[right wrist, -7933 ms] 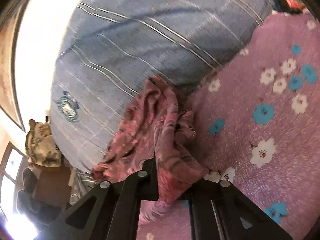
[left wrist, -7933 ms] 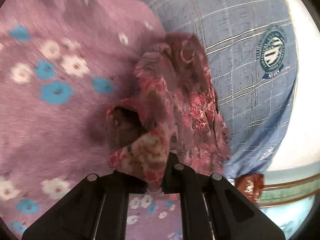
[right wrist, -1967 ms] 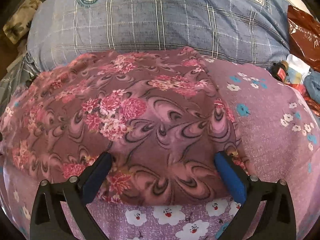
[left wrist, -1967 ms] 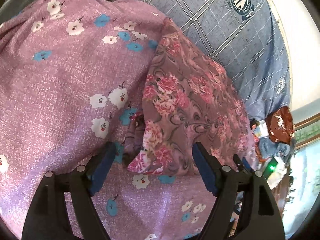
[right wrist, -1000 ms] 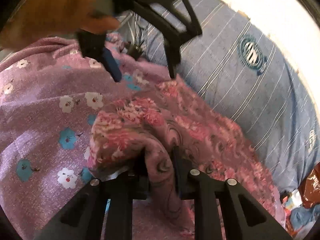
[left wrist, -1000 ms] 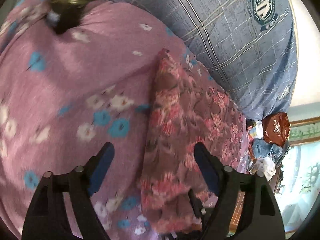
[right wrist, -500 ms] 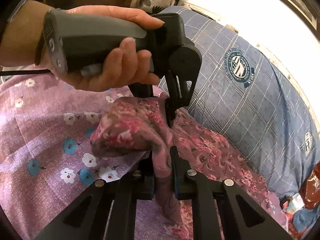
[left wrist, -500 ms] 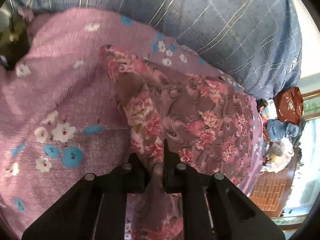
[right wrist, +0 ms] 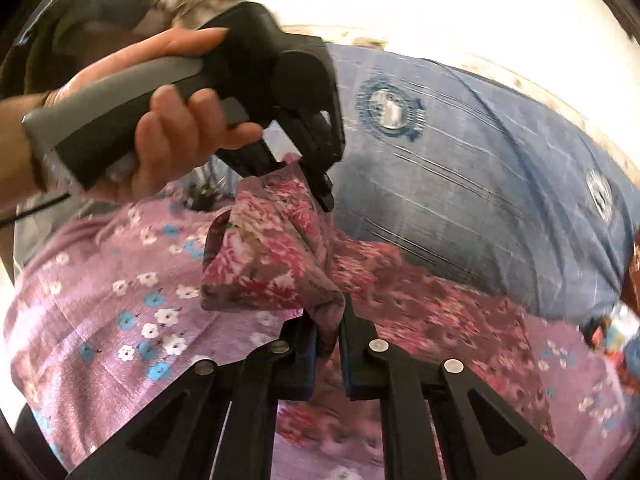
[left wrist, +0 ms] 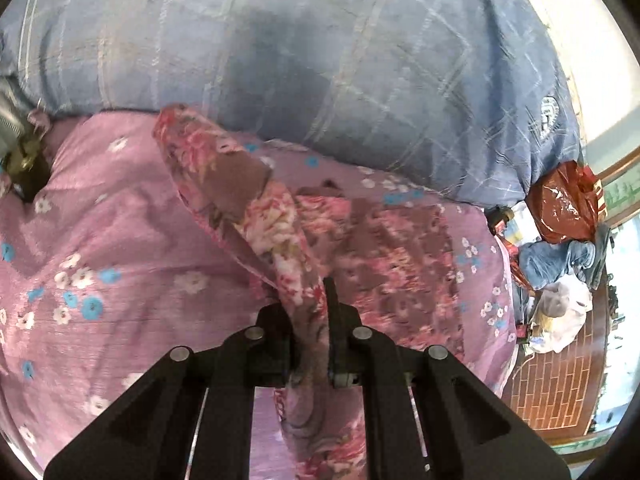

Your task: Fold small clothes

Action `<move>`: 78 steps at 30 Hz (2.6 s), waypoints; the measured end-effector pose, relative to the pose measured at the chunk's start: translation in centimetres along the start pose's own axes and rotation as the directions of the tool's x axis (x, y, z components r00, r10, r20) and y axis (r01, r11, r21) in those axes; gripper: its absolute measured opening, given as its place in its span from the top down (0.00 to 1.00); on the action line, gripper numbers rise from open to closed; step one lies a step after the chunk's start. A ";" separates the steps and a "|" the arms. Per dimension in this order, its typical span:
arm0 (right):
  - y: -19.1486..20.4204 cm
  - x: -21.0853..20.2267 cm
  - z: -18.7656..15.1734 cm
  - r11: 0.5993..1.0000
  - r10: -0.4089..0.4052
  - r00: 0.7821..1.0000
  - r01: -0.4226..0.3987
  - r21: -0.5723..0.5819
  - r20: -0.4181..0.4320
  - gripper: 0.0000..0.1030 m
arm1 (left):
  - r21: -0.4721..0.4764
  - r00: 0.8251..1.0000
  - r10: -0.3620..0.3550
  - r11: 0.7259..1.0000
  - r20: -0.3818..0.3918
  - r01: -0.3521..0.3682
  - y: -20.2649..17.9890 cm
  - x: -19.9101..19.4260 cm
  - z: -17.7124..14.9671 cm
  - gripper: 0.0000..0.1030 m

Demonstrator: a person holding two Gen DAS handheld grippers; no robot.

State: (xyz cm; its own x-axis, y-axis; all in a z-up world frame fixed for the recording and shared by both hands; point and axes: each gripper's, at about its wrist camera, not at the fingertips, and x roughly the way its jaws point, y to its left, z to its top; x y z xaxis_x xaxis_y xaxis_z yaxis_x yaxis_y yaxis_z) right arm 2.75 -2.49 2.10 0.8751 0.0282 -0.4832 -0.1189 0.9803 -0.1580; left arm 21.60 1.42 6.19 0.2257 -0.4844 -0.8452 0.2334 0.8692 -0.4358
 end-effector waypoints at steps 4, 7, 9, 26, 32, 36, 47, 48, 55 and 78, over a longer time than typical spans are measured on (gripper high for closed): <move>-4.5 -0.8 -1.2 0.994 0.013 1.000 -0.013 0.111 -0.002 0.92 | 0.029 1.000 0.022 0.999 0.019 -0.023 -4.3 1.1 0.0 0.91; -7.4 -1.3 -2.1 0.984 0.027 1.000 -0.026 0.175 -0.004 0.92 | 0.052 0.999 0.036 0.998 0.021 -0.037 -7.4 2.4 0.4 0.91; -9.6 -1.5 -2.8 0.975 0.036 0.999 -0.036 0.219 0.003 0.92 | 0.065 0.999 0.035 0.997 0.024 -0.036 -9.3 3.2 0.5 0.91; -26.0 -0.6 -12.1 0.624 0.172 0.985 -0.086 0.776 -0.029 0.92 | 0.235 0.973 0.202 0.957 -0.114 -0.171 -23.8 18.5 -0.4 0.90; -27.2 1.5 -14.9 0.507 0.236 0.966 -0.028 0.861 -0.108 0.82 | 0.195 0.964 0.214 0.964 -0.159 -0.182 -24.5 19.5 -0.9 0.71; -27.6 1.3 -14.6 0.515 0.214 0.968 -0.001 0.857 -0.128 0.74 | 0.180 0.985 0.131 0.977 -0.110 -0.110 -23.6 14.2 0.1 0.65; -31.7 -3.2 -9.5 0.578 -0.031 0.999 0.006 0.816 0.015 0.20 | -0.087 0.998 0.049 0.995 -0.029 -0.051 -8.7 8.0 -0.5 0.40; -32.3 -0.8 -8.1 0.607 0.053 0.999 -0.033 0.794 0.001 0.20 | -0.114 0.999 0.020 0.993 -0.041 -0.025 -8.0 8.5 -0.9 0.40; -32.0 13.4 -3.8 0.772 0.292 0.898 -0.018 0.635 -0.329 0.41 | -0.189 0.994 -0.086 0.979 -0.066 0.072 -5.9 11.3 -1.3 0.40; -33.8 9.3 -7.1 0.646 0.368 0.909 -0.098 0.757 -0.196 0.33 | -0.022 0.984 0.141 0.990 0.107 -0.140 -9.1 8.5 -4.2 0.47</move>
State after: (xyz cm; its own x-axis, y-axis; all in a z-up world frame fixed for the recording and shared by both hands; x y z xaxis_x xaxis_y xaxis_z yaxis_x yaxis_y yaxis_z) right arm 11.56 -36.74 -3.13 0.6593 0.3482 -0.6665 0.1925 0.7787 0.5972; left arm 17.46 -10.19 1.62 0.3560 -0.3646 -0.8604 0.1784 0.9303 -0.3204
